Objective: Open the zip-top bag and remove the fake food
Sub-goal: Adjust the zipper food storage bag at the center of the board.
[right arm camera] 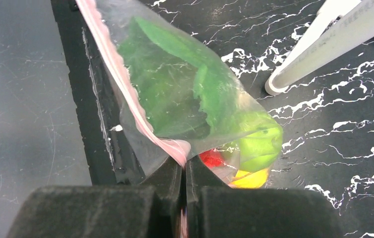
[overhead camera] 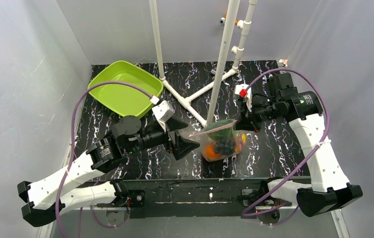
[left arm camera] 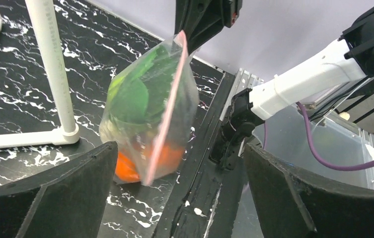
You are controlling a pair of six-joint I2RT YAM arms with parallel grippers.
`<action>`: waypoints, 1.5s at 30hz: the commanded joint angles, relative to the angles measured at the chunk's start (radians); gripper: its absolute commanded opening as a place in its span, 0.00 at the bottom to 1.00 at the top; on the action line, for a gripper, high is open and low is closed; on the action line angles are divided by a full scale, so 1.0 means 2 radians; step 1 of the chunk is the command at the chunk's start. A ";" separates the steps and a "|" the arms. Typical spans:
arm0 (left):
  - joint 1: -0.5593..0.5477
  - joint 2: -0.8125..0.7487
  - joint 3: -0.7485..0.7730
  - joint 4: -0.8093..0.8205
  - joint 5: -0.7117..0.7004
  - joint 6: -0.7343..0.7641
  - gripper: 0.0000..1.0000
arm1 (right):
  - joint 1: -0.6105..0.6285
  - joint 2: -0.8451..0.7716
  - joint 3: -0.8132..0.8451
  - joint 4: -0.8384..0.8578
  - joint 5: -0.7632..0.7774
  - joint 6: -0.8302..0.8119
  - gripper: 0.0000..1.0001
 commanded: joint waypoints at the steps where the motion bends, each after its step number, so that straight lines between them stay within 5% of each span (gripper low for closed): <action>1: 0.002 -0.018 0.018 -0.012 -0.004 0.043 0.98 | 0.002 -0.001 -0.001 0.049 -0.016 0.047 0.01; 8: 0.019 0.052 0.085 -0.042 0.024 0.054 0.98 | 0.002 -0.010 -0.046 0.076 -0.029 0.059 0.01; 20: 0.078 0.163 0.167 -0.023 0.190 0.042 0.98 | 0.002 -0.013 -0.060 0.075 -0.048 0.051 0.01; 30: 0.078 0.240 0.211 -0.048 0.193 0.088 0.96 | 0.002 -0.015 -0.062 0.072 -0.054 0.047 0.01; 42: 0.077 0.291 0.216 -0.032 0.246 0.224 0.58 | 0.002 -0.012 -0.060 0.063 -0.062 0.038 0.01; 44: 0.077 0.300 0.218 -0.032 0.266 0.223 0.44 | 0.002 -0.012 -0.059 0.062 -0.063 0.037 0.01; 45: 0.077 0.304 0.219 -0.032 0.271 0.220 0.22 | 0.002 -0.011 -0.060 0.062 -0.063 0.037 0.01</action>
